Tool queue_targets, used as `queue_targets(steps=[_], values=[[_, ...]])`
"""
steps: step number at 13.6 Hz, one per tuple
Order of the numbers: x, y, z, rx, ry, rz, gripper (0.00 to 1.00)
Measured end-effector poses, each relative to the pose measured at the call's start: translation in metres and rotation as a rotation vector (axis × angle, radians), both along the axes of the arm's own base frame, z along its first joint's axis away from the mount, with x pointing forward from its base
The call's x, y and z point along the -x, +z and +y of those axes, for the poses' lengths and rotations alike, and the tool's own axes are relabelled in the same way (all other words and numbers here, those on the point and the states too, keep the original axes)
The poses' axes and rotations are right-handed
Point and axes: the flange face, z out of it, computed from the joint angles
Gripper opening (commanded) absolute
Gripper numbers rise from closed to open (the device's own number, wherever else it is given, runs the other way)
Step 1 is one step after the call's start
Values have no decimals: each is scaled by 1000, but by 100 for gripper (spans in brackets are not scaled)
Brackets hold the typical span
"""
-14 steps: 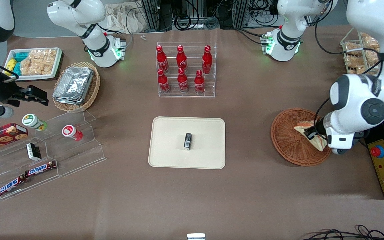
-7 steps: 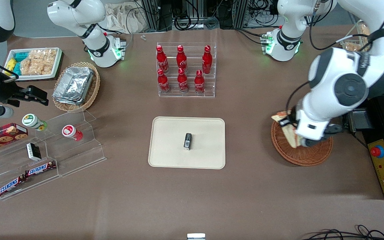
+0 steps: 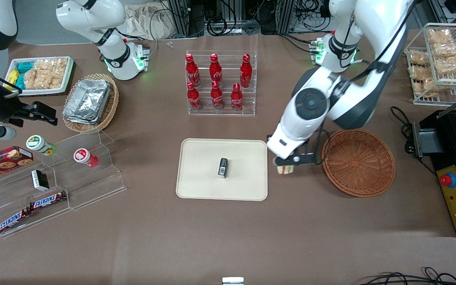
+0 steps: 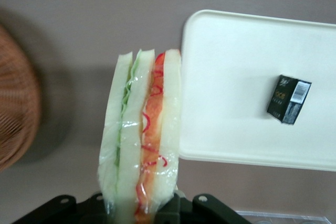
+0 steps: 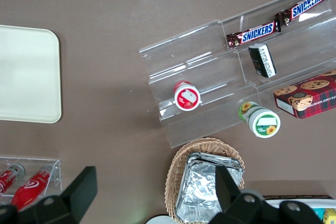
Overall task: Place sandwich from basket to tray
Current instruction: 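Carry the sandwich with the left gripper over to the cream tray, then lower the sandwich onto the tray beside the black box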
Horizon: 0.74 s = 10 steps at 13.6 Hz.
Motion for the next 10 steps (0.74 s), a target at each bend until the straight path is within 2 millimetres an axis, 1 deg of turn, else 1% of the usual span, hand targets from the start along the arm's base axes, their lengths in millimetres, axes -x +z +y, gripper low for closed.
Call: queue_targets(steps=[1,2,3,5,7,9,10], values=[[1,-23,-15,19,-31,-5,3],[4,-46,-30,30,-61,-9,11],[7,-67,-41,33,-89,-13,11],[9,-105,-53,39,-130,-27,11],[12,-132,-59,47,-150,-21,13],[13,-152,-61,50,-169,-29,52],[13,-161,-61,51,-175,-34,91]])
